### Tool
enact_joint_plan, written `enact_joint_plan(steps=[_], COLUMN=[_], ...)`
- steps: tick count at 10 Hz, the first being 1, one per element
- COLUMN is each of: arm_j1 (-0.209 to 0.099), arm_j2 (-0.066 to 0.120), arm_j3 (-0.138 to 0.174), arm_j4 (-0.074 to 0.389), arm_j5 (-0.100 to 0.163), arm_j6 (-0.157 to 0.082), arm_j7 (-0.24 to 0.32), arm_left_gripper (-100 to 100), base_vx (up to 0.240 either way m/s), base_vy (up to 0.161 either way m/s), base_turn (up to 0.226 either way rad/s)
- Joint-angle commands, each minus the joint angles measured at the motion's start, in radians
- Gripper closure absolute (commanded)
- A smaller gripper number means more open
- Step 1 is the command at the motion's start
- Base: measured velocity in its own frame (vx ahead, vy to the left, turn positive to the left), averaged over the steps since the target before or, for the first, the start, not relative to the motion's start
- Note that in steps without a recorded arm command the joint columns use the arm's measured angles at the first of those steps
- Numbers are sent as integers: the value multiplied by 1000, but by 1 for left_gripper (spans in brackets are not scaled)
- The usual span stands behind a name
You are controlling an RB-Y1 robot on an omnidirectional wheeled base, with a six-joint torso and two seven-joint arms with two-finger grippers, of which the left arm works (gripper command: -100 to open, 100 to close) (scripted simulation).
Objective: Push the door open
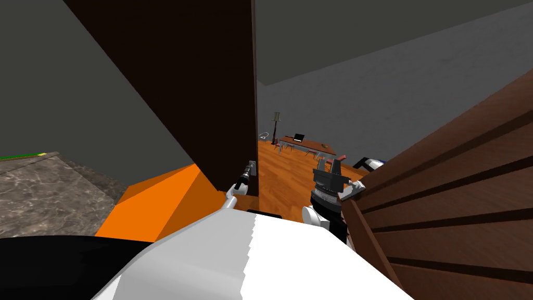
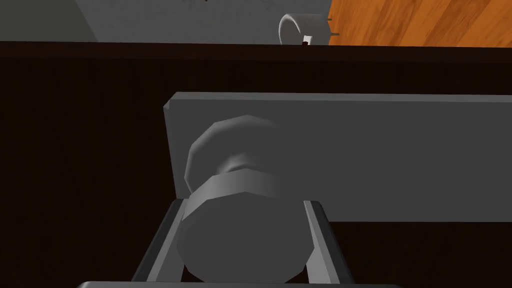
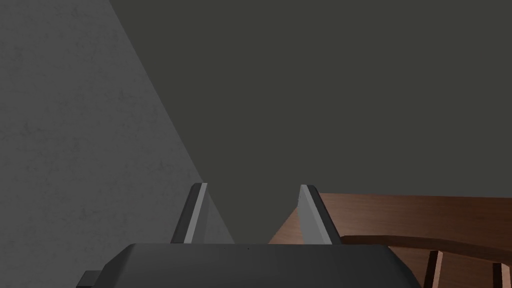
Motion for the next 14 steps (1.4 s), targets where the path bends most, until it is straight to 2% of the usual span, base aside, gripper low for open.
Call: enact_joint_plan(steps=[1,9,10,11,14], arm_j1=[-5,-15,-16,-16,-6], arm_j2=[11,42,27,27,-13], arm_j3=[15,105,94,94,89], arm_j4=[0,13,11,11,-7], arm_j5=[2,16,9,9,2], arm_j6=[-2,-3,0,0,2], arm_j7=[-2,-18,-32,-32,-53], arm_left_gripper=[100,100,-100,-100,-100], base_vx=[167,196,-23,-189,-207], base_vy=[-34,-73,-34,-3,-17], base_turn=[32,72,127,14,39])
